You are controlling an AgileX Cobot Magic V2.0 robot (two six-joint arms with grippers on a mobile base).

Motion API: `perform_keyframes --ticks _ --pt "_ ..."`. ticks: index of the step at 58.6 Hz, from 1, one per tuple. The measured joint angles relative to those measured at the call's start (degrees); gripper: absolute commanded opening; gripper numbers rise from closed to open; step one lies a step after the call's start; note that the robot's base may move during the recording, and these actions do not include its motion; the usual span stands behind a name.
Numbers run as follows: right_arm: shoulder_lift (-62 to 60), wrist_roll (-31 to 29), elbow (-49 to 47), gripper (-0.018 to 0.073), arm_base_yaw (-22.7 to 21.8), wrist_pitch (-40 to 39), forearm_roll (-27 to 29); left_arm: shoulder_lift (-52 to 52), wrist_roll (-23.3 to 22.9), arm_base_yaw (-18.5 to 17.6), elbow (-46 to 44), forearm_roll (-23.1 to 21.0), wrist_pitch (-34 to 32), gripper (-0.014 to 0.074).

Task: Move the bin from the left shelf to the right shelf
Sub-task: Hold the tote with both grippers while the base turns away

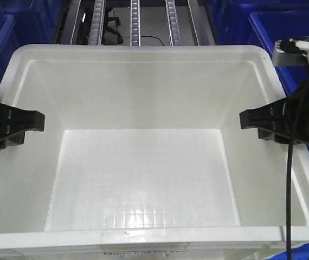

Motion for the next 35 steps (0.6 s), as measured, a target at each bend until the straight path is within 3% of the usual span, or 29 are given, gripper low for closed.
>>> perform_keyframes --ticks 35 --pt "0.0 0.0 0.0 -0.0003 0.0 0.0 0.2 -0.2 0.0 0.0 0.0 0.1 0.1 -0.0006"
